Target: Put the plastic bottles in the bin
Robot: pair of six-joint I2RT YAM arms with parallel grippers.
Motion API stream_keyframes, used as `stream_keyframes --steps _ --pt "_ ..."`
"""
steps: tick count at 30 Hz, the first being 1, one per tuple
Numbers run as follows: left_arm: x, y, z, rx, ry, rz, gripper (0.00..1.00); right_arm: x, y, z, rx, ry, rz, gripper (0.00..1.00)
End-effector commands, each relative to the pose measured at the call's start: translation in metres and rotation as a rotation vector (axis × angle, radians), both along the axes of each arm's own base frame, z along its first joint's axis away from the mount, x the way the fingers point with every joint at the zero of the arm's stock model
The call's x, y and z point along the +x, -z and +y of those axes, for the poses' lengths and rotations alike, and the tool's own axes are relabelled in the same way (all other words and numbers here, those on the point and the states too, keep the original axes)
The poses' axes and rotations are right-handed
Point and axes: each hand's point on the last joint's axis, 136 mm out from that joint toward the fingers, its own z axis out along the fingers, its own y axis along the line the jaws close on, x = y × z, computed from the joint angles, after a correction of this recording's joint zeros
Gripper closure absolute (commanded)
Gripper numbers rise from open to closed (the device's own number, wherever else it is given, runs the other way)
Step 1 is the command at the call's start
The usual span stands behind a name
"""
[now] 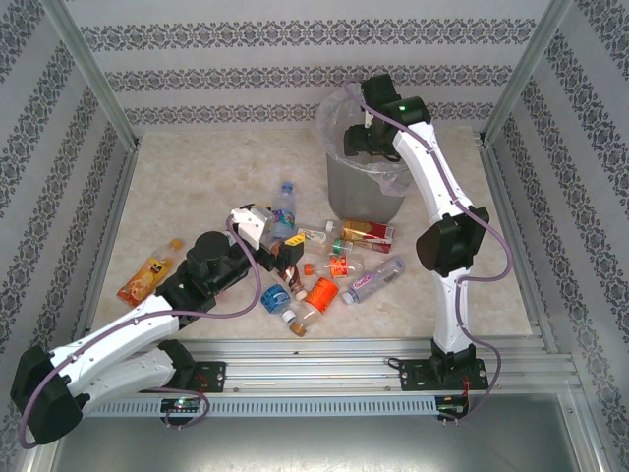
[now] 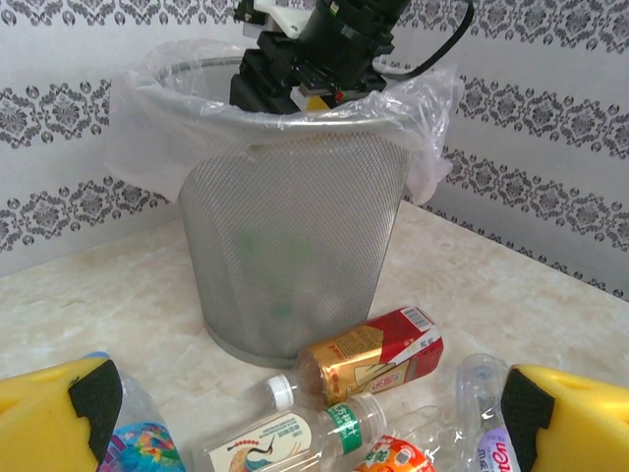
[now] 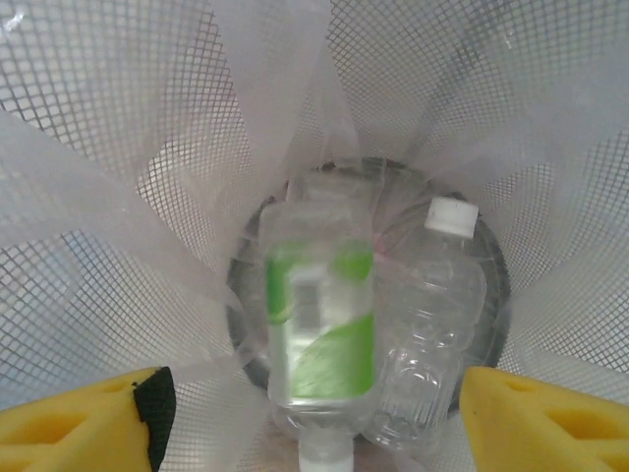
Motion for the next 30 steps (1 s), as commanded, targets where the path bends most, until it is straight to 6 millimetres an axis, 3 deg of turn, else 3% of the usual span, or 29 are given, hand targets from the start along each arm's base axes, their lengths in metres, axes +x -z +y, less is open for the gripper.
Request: stream_keyframes --steps 1,8,17,21,25,30 --pt "0.005 -0.014 0.003 0.009 -0.021 -0.018 0.0 -0.005 -0.018 -0.002 0.011 0.016 -0.027 0.21" --pt "0.008 -0.008 0.001 0.037 -0.023 0.034 0.0 -0.015 -0.057 -0.004 0.046 -0.003 -0.099 0.2" --pt "0.003 0.012 -0.009 0.208 -0.031 0.252 0.0 -0.057 -0.107 -0.012 0.058 -0.054 -0.21 0.19" --pt "-0.004 0.043 0.003 0.274 -0.104 0.474 0.0 -0.086 -0.127 -0.016 0.066 -0.091 -0.273 0.18" --pt "-0.016 0.072 0.019 0.304 -0.192 0.654 0.0 -0.126 -0.132 -0.012 0.12 -0.146 -0.311 0.18" --pt "-0.032 0.092 0.048 0.224 -0.351 0.774 0.0 -0.184 -0.115 0.006 0.228 -0.258 -0.274 0.16"
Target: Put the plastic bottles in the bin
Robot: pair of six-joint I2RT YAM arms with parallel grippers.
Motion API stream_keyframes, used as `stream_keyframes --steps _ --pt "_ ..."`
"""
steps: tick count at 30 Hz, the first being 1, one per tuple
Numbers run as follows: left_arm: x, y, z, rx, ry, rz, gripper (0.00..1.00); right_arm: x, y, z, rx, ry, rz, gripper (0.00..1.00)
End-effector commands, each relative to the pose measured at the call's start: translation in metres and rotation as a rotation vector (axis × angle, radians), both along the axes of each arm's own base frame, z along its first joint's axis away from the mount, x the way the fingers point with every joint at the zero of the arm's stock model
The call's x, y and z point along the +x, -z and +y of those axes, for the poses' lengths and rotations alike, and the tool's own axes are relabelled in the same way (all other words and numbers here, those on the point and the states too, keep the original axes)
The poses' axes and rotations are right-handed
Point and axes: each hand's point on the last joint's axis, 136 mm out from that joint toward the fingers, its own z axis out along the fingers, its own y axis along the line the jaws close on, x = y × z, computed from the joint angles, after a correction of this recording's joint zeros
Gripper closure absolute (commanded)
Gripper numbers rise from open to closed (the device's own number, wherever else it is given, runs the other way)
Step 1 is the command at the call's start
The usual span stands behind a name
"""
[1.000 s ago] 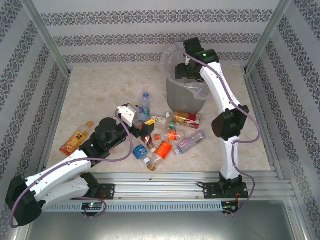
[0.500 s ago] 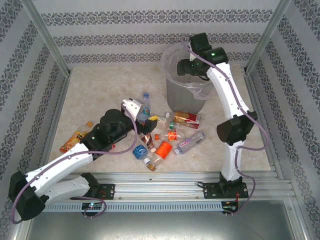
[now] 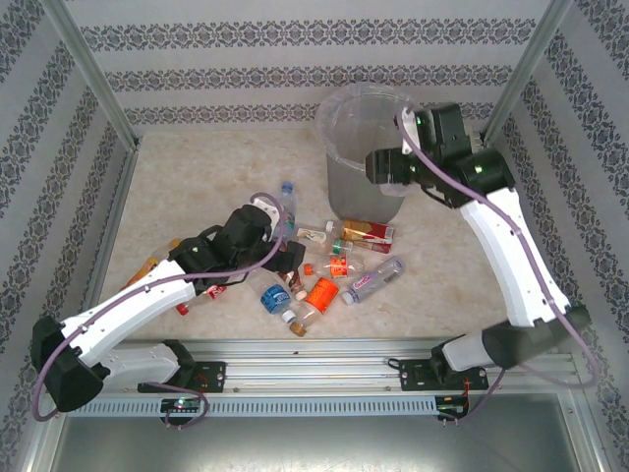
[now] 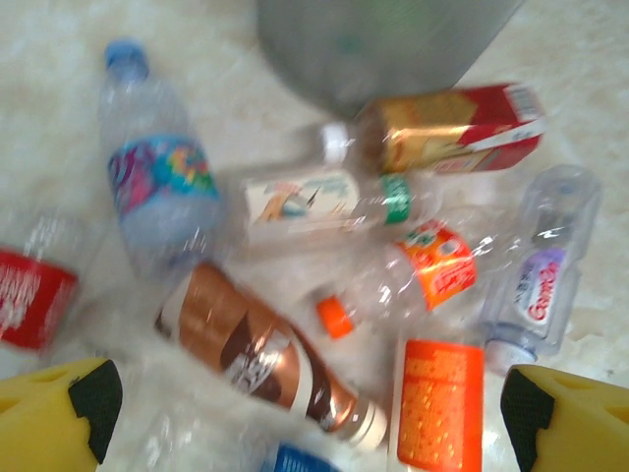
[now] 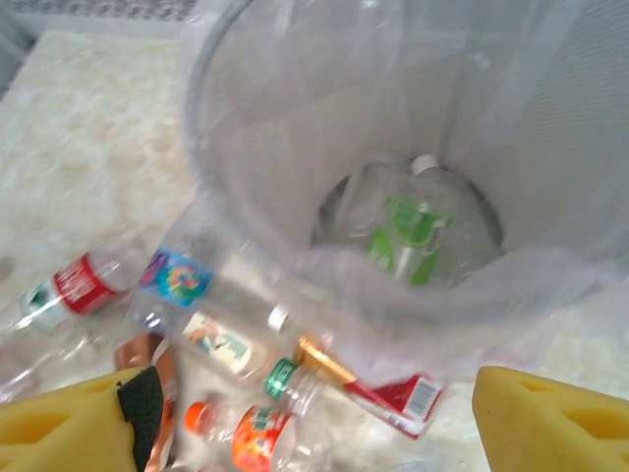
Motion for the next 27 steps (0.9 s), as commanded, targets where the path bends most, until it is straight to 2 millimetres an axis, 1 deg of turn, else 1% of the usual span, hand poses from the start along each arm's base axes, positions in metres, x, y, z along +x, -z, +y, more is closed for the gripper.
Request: stream_keyframes --steps 1,2,4,6,8,11,13,16,19,24,27 --pt "-0.023 0.018 0.038 -0.007 -0.225 0.121 0.0 -0.032 0.008 0.023 0.081 -0.125 0.014 0.16" --pt "-0.027 0.021 0.046 -0.013 -0.276 0.136 0.0 -0.041 0.013 0.026 0.093 -0.147 0.025 0.15" --pt "-0.036 0.025 0.059 -0.045 -0.376 0.18 0.0 -0.064 0.029 0.035 0.128 -0.205 0.066 0.14" --pt "-0.043 0.031 0.065 -0.06 -0.426 0.225 0.0 -0.081 0.041 0.042 0.162 -0.242 0.093 0.13" --pt "-0.049 0.038 0.063 -0.069 -0.429 0.269 0.0 -0.096 0.051 0.047 0.196 -0.274 0.116 0.11" --pt "-0.058 0.052 0.068 -0.069 -0.519 0.363 0.0 -0.113 0.063 0.054 0.261 -0.316 0.156 0.06" --pt "-0.062 0.064 0.064 -0.106 -0.573 0.434 0.0 -0.124 0.07 0.059 0.299 -0.349 0.18 0.02" --pt "-0.066 0.079 0.055 -0.163 -0.614 0.499 0.0 -0.135 0.078 0.062 0.337 -0.377 0.198 0.02" --pt "-0.064 0.089 0.052 -0.197 -0.638 0.511 0.0 -0.141 0.085 0.061 0.35 -0.38 0.213 0.02" --pt "-0.055 0.109 0.042 -0.286 -0.65 0.551 0.03 -0.145 0.094 0.06 0.354 -0.375 0.229 0.02" --pt "-0.047 0.115 0.041 -0.342 -0.657 0.537 0.05 -0.147 0.095 0.06 0.364 -0.375 0.229 0.02"
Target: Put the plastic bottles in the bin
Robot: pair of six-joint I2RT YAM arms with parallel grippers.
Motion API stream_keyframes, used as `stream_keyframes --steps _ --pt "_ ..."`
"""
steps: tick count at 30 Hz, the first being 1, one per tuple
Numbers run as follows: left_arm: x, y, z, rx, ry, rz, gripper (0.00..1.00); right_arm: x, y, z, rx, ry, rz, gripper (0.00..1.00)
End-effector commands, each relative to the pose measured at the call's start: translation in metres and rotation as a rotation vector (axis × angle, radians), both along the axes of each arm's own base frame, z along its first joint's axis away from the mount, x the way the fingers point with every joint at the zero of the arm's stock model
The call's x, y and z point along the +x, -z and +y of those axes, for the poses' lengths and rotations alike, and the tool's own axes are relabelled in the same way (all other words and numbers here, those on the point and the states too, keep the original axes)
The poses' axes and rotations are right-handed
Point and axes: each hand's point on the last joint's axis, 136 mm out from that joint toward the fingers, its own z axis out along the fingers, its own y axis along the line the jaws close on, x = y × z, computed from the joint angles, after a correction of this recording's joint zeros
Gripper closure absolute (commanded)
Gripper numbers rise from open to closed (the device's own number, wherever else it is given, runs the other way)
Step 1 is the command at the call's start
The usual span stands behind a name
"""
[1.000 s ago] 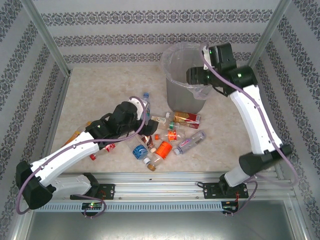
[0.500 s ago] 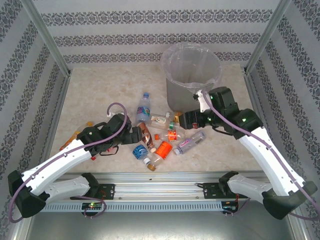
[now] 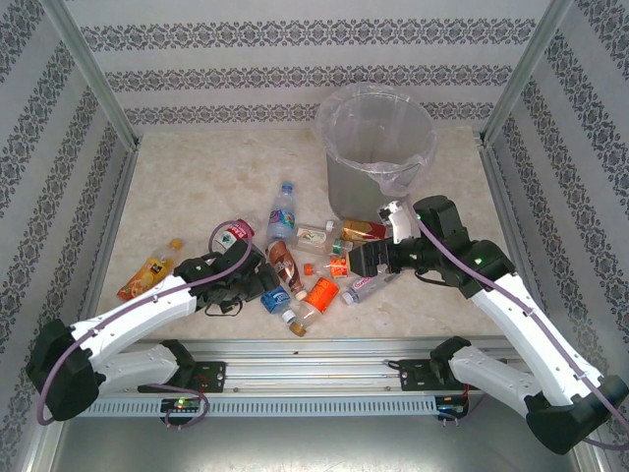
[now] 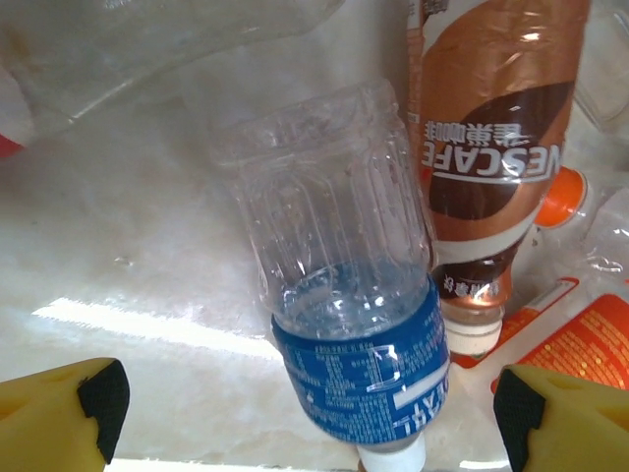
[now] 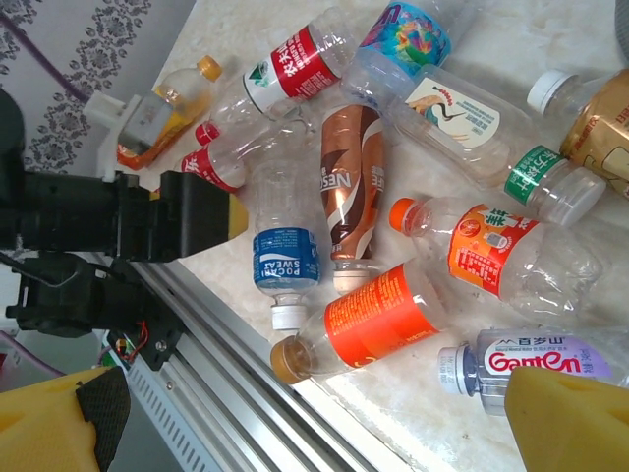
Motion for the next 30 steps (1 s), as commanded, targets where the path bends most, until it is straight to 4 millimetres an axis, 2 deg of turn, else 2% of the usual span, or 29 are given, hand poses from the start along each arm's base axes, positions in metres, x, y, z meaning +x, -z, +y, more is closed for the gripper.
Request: stream_keyframes --steps 1,12,23,30 --pt "0.018 0.0 -0.012 -0.119 -0.057 -0.045 0.05 -0.006 -0.005 0.006 0.044 -0.023 -0.003 0.02" --pt "0.04 0.021 -0.009 -0.199 -0.098 -0.032 0.07 -0.006 0.004 0.008 0.031 -0.027 0.024 0.02" --pt "0.044 0.04 -0.006 -0.198 -0.104 0.013 0.17 -0.005 0.007 0.009 0.021 -0.028 0.035 0.02" --pt "0.045 0.049 -0.004 -0.18 -0.098 0.03 0.17 -0.004 0.007 0.009 0.018 -0.029 0.036 0.02"
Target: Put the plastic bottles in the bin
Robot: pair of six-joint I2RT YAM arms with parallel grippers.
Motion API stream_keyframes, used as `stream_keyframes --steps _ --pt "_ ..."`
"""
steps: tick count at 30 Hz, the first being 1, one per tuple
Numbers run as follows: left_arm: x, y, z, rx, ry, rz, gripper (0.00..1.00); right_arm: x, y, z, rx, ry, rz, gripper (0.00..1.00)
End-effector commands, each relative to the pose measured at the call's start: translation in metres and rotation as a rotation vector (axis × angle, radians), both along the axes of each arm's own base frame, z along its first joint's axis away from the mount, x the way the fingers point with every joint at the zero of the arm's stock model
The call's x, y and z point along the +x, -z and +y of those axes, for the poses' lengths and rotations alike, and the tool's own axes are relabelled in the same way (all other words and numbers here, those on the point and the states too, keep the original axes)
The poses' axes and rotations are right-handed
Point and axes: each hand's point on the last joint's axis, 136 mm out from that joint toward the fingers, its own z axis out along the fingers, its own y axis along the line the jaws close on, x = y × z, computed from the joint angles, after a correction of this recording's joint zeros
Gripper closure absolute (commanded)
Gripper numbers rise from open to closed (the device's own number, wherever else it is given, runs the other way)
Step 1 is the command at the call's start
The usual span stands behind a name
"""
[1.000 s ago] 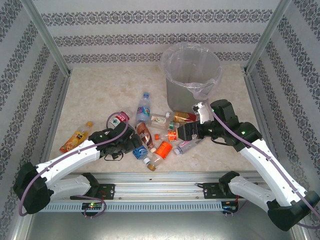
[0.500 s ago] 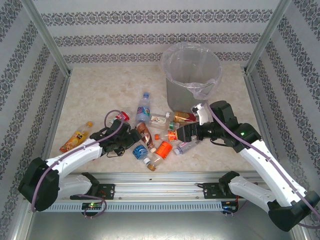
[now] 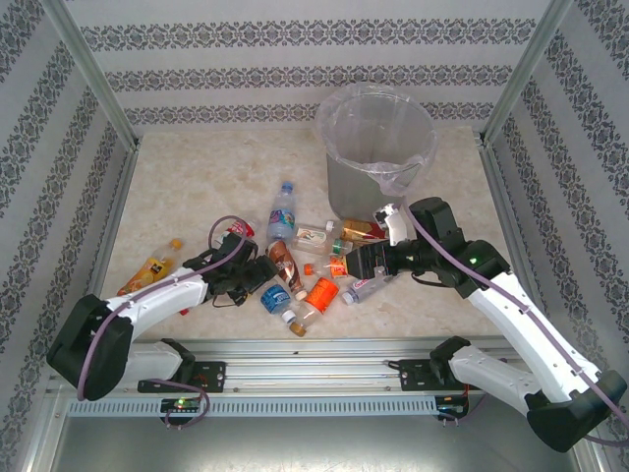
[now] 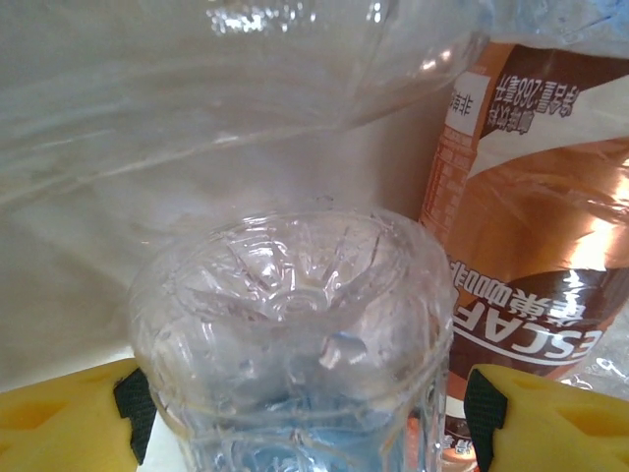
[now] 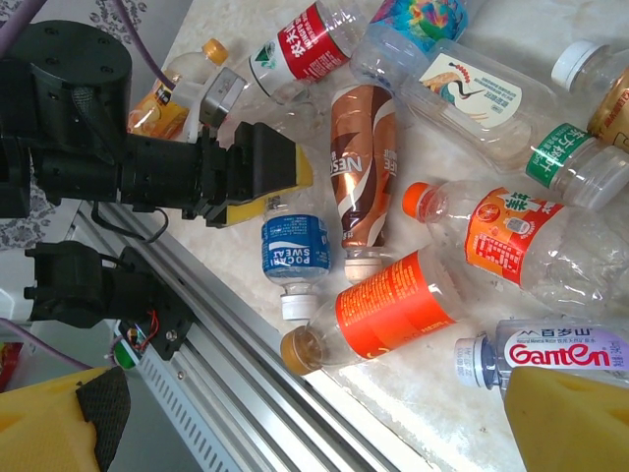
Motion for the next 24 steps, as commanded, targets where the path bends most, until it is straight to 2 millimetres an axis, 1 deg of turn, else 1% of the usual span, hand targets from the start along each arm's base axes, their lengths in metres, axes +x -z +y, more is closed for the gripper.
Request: stream_keyframes --steps 1,6,9,15,18,20,24 --pt "0.004 0.006 0.003 0.003 0.007 -0.008 0.18 -0.002 0.0 0.004 0.007 -0.017 0.001 0.02" --pt "0.004 0.012 0.004 0.003 0.007 0.004 0.21 -0.002 0.002 0.004 0.004 -0.017 0.004 0.02" --pt "0.004 0.013 0.006 0.006 0.008 0.003 0.24 -0.003 0.003 0.004 0.002 -0.015 0.005 0.02" --pt "0.007 0.007 0.008 0.002 0.011 -0.023 0.33 -0.005 0.007 0.004 0.007 -0.013 0.013 0.02" --pt "0.01 -0.004 0.01 -0.004 0.005 -0.056 0.35 -0.006 0.009 0.005 0.012 -0.013 0.018 0.02" --pt "0.014 -0.015 0.009 -0.023 0.005 -0.09 0.36 -0.007 0.011 0.007 0.024 -0.019 0.025 0.03" --pt "0.023 -0.047 0.0 -0.054 0.049 -0.15 0.38 -0.007 0.011 0.014 0.068 -0.029 0.034 0.03"
